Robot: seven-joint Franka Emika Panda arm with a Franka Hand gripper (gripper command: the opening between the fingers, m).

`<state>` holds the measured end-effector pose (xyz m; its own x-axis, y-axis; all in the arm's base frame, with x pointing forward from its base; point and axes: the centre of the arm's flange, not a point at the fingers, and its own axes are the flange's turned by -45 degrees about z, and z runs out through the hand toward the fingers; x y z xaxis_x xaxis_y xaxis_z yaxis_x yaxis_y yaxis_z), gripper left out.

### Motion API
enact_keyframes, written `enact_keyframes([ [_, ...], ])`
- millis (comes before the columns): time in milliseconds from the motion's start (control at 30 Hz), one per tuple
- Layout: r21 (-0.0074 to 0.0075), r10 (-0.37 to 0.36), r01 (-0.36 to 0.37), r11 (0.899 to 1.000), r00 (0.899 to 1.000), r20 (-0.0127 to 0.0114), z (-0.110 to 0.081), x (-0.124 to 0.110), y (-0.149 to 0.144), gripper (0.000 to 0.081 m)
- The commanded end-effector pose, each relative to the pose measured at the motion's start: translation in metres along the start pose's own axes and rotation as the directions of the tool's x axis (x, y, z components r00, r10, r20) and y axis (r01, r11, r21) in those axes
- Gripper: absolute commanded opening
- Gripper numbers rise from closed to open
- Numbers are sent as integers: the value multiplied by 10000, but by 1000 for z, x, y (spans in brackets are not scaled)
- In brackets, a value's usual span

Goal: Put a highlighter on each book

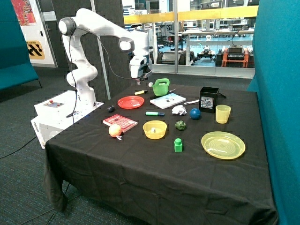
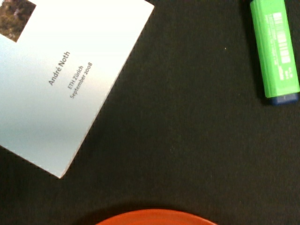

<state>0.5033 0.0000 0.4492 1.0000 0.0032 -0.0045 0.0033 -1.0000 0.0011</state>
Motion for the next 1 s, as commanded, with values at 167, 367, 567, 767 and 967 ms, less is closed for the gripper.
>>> enact_keyframes([
  [167, -3, -2929, 2929, 9562, 9561, -47, 5, -10, -17, 227],
  [367, -6, -3455, 3455, 9384, 9384, -46, 8, -17, -37, 142],
  [567, -10, -4406, 4406, 8977, 8977, -46, 13, -35, -68, 195],
  [767, -14, -5077, 5077, 8615, 8615, -45, 19, -55, -99, 217],
  [967, -16, -5441, 5441, 8390, 8390, -44, 24, -70, -118, 250],
])
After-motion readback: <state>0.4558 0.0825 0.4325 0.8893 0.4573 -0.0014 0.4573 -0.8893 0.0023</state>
